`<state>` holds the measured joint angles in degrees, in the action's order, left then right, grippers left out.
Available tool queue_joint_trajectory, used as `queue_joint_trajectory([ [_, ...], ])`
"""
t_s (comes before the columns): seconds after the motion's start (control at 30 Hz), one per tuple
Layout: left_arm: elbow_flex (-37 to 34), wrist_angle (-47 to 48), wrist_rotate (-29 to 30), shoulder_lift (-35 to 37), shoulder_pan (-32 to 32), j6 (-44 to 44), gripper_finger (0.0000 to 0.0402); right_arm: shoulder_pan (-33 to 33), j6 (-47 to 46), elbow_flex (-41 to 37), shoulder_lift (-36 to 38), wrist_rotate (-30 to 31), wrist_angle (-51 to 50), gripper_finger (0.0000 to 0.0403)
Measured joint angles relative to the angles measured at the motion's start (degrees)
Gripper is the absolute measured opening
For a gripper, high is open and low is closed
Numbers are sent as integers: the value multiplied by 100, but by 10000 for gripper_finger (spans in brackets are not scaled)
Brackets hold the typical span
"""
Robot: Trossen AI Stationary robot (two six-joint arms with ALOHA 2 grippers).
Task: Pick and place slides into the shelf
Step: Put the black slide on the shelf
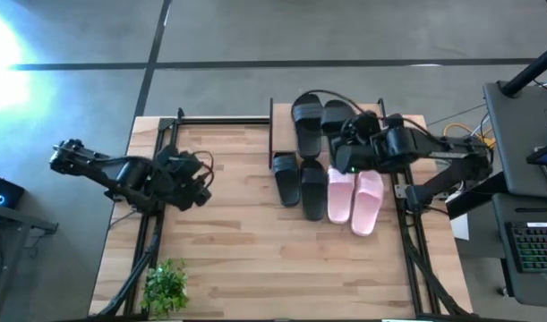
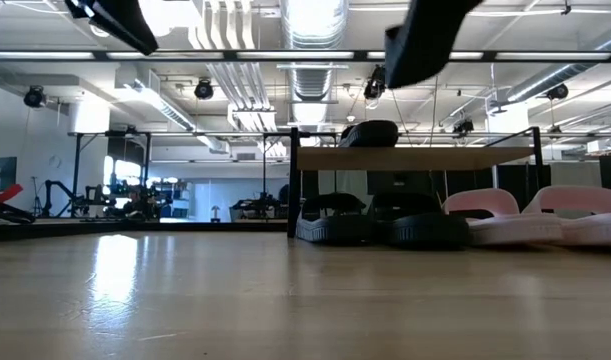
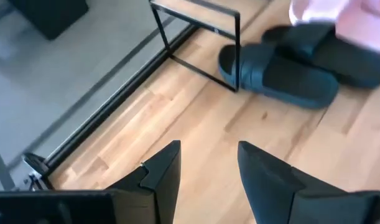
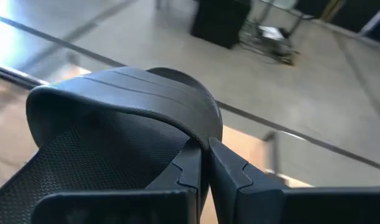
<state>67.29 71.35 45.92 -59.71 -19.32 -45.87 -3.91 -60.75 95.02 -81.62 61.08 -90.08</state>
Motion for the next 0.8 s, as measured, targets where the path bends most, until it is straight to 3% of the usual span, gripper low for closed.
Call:
queue_joint_trajectory([
  [0.17, -181, 9, 339, -43, -139, 634, 144, 544, 343, -963, 441, -166, 7, 11],
  [0.33, -187, 22, 1455, -308, -30, 888, 144, 742, 378, -1732, 908, -162, 408, 11],
  [0.47, -187, 16, 2265, -643, 442, 2078, 144, 1004, 609, -2234, 1191, -190, 898, 11],
  [0.63, -21, -250, 2680, -1042, 1354, 2985, 144, 1457, 1571, -2706, 1480, -519, 2069, 11],
  [0.7, 119, -901, 2066, -998, 1816, 2988, 144, 1581, 1916, -2897, 1569, -644, 2737, 11],
  [0.8, 0, -2641, -6, -559, 2495, 3321, 142, 1739, 2420, -3133, 1694, -818, 3726, 11],
])
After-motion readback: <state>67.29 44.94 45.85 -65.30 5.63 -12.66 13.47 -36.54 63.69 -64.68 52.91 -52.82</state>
